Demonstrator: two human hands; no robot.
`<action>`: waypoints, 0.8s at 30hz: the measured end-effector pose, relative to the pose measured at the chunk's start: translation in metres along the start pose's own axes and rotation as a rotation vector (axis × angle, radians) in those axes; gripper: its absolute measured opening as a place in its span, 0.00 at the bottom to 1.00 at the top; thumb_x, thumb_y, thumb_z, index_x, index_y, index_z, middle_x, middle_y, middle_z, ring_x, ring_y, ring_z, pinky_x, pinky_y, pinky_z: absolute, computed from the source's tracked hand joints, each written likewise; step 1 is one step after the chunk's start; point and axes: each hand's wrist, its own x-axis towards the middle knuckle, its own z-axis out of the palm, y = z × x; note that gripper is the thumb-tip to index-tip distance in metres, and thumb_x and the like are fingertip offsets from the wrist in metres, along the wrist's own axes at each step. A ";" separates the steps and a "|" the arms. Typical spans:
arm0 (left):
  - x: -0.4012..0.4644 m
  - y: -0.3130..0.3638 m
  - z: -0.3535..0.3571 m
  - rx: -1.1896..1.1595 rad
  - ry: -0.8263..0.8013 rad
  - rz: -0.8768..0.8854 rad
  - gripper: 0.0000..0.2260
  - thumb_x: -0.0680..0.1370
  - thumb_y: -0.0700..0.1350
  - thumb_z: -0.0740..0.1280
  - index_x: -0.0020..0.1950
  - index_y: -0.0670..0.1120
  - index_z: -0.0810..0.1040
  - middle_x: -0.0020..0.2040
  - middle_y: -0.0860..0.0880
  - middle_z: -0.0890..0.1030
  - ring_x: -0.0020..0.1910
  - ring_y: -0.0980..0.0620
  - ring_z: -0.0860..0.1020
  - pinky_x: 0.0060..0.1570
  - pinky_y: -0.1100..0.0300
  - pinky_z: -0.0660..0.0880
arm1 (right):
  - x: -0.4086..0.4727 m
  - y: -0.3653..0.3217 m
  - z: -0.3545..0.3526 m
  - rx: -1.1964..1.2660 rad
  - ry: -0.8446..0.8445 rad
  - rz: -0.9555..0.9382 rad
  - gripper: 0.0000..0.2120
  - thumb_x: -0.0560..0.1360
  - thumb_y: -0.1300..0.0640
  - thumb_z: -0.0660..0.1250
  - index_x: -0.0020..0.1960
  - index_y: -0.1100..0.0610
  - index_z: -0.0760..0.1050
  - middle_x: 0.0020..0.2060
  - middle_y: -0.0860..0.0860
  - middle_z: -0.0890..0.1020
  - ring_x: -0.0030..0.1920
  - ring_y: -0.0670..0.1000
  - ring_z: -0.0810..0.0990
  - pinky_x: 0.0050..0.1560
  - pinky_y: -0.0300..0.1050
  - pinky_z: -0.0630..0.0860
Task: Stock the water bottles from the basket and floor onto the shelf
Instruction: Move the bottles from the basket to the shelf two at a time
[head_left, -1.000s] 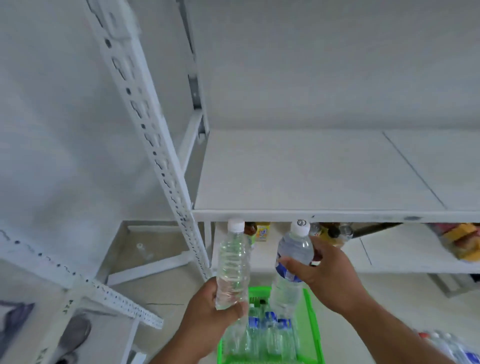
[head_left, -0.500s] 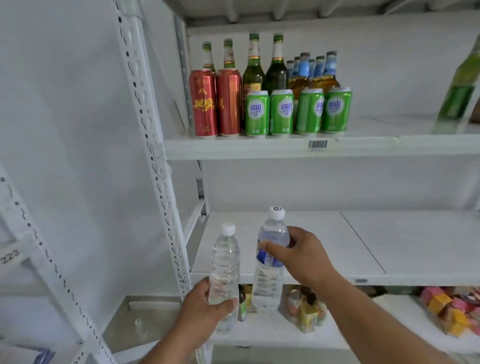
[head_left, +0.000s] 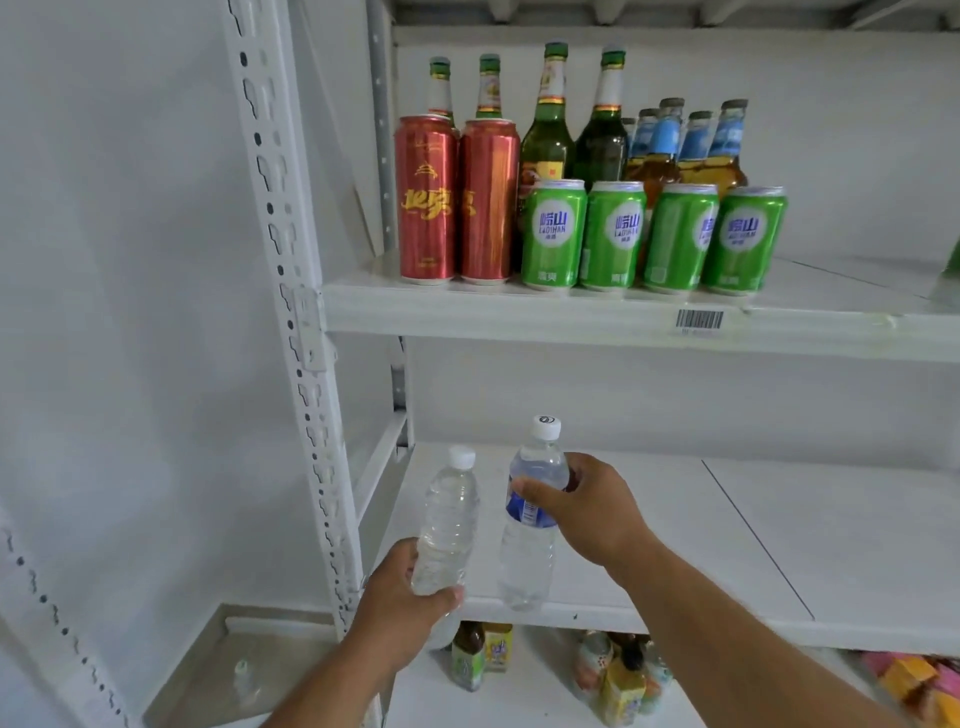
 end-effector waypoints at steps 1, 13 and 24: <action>0.015 -0.004 -0.001 -0.003 0.000 -0.001 0.22 0.69 0.48 0.78 0.59 0.58 0.73 0.54 0.58 0.80 0.52 0.61 0.78 0.46 0.64 0.72 | 0.012 0.002 0.007 -0.008 -0.004 0.003 0.10 0.69 0.38 0.72 0.41 0.43 0.80 0.35 0.41 0.84 0.37 0.43 0.83 0.40 0.40 0.80; 0.144 -0.043 -0.004 -0.031 0.030 -0.026 0.19 0.67 0.48 0.78 0.53 0.56 0.75 0.50 0.54 0.83 0.46 0.60 0.81 0.40 0.66 0.73 | 0.124 0.029 0.063 0.008 -0.032 0.069 0.04 0.68 0.42 0.71 0.42 0.39 0.80 0.35 0.42 0.85 0.35 0.42 0.83 0.38 0.40 0.79; 0.260 -0.058 0.030 -0.043 0.132 -0.005 0.19 0.69 0.45 0.77 0.55 0.57 0.73 0.49 0.57 0.81 0.45 0.64 0.78 0.37 0.69 0.70 | 0.240 0.067 0.095 -0.077 -0.102 0.079 0.09 0.67 0.43 0.71 0.41 0.47 0.82 0.34 0.48 0.86 0.37 0.50 0.85 0.43 0.48 0.82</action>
